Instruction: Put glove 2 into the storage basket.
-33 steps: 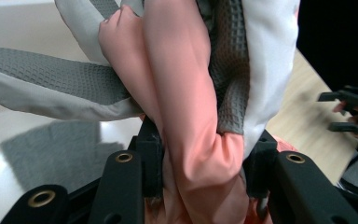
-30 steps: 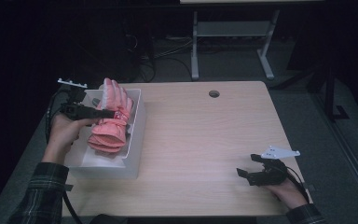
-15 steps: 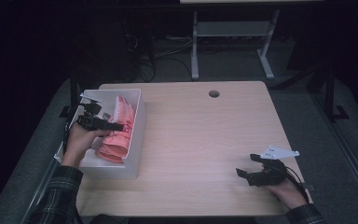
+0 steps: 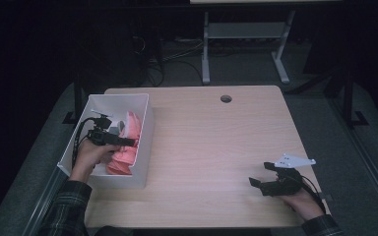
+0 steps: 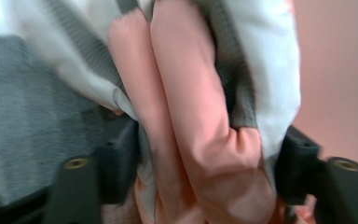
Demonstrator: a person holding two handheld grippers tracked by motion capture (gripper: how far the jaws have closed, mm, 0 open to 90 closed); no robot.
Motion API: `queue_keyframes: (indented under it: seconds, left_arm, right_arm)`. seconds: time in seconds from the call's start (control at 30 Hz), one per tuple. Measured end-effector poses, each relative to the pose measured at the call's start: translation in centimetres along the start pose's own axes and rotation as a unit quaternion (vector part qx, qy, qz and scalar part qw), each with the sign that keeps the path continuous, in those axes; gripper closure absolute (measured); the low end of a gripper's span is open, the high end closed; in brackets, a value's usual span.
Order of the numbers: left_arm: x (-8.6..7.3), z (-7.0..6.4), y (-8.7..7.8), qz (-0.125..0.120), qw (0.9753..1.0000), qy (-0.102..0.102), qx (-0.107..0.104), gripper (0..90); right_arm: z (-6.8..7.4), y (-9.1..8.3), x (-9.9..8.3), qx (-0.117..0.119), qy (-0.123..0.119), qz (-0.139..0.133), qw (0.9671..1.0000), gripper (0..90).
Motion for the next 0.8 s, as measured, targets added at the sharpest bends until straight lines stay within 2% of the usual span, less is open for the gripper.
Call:
queue_keyframes:
  seconds: [0.1,0.17,0.33,0.5,0.53,0.57,0.67,0.7,0.73,0.77,0.8]
  left_arm:
    - [0.3,-0.3,-1.0,-0.015,0.9995,0.011,0.025,19.2]
    - [0.5,-0.5,-1.9,-0.027,0.9991,0.013,0.031,16.3]
    - [1.3,-1.4,-4.4,-0.055,0.9972,0.027,0.043,15.4]
    - [2.1,-3.0,-6.3,-0.073,0.9949,0.054,0.044,15.4]
    - [2.1,-3.0,-6.3,-0.073,0.9949,0.054,0.044,15.4]
    - [2.5,-4.1,-7.0,-0.08,0.9934,0.07,0.043,15.4]
    - [3.1,-6.0,-7.5,-0.089,0.9906,0.096,0.038,15.4]
    - [3.1,-6.0,-7.5,-0.089,0.9906,0.096,0.038,15.4]
    - [3.3,-6.9,-7.5,-0.091,0.9894,0.107,0.036,15.4]
    - [3.7,-8.3,-7.4,-0.095,0.9873,0.124,0.029,15.4]
    - [3.8,-8.8,-7.3,-0.094,0.9865,0.131,0.027,15.4]
  right_arm:
    - [0.0,0.0,0.0,0.0,-0.001,0.0,1.0,14.1]
    - [0.0,0.0,0.0,0.0,-0.002,0.002,1.0,14.1]
    - [0.1,0.0,0.0,0.002,-0.003,0.002,1.0,14.1]
    - [0.1,0.0,0.0,0.001,-0.002,0.003,1.0,14.1]
    - [0.1,0.1,0.0,0.001,-0.001,0.003,1.0,14.1]
    - [0.1,0.1,0.0,0.001,-0.004,0.003,1.0,14.1]
    - [0.1,0.1,0.0,0.0,-0.005,0.003,1.0,14.1]
    - [0.1,0.1,0.0,0.0,-0.005,0.003,1.0,14.1]
    - [0.1,0.1,0.0,0.0,-0.005,0.003,1.0,14.1]
    - [0.1,0.1,0.0,0.0,-0.007,0.004,1.0,14.1]
    - [0.1,0.1,-0.1,-0.001,-0.007,0.004,1.0,14.1]
Point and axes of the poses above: each handheld gripper's, and its own axes: y roughly forward along the jaws, x roughly out of its top, z roughly to its left, the point moved 2 cm from there along y, roughly forward along the jaws, and after that the axes turned 5 degrees about -x, right-handed, at the moved point
